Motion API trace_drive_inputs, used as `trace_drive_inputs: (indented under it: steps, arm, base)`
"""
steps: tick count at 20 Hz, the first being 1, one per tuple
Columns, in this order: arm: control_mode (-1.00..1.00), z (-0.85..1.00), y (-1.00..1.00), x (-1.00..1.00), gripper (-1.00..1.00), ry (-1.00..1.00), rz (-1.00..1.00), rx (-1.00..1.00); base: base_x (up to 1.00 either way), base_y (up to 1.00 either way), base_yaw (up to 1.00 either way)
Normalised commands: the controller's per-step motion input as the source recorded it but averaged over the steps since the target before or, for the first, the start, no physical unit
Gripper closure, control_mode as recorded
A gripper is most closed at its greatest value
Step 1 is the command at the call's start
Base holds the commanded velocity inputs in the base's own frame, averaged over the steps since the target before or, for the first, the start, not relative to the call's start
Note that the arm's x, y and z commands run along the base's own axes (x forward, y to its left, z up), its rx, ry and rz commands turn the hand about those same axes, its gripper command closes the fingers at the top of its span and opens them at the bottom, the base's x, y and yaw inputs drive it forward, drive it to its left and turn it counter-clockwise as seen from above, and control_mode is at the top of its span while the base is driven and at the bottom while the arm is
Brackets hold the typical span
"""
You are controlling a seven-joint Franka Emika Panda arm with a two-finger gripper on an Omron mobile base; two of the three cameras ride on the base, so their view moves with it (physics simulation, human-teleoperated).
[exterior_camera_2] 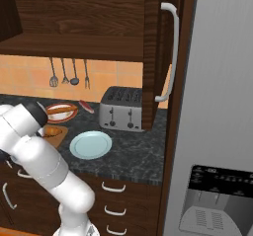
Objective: From the different types of pastries on the counter, select a croissant and place it on the cutting board. Then retrieve a jar of jam from the cabinet and place it alongside the croissant on the cutting board.
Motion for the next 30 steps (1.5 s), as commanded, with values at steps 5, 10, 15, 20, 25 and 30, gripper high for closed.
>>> trace_drive_inputs:
  steps: [5, 10, 15, 20, 25, 30]
  arm:
    - [-1.0, -0.04, 0.05, 0.0, -1.0, -0.02, 0.01, 0.06]
    - [-1.0, 0.43, 0.06, 0.01, -1.0, -0.14, 0.0, 0.08]
    - [-1.0, 1.0, 0.05, -0.57, -1.0, -0.25, -0.01, 0.22]
    - [-1.0, 1.0, 0.0, -0.82, -1.0, -0.34, 0.0, 0.16]
    - [-1.0, 1.0, -0.11, -0.99, -1.0, -0.41, -0.02, 0.13]
    - [-1.0, 1.0, -0.03, -0.93, -1.0, -0.45, 0.0, 0.09]
  base:
    - [0.0, 0.0, 0.0]
    - [0.0, 0.0, 0.0]
    - [0.0, 0.0, 0.0]
    - [0.0, 0.0, 0.0]
    - [0.0, 0.0, 0.0]
    - [0.0, 0.0, 0.0]
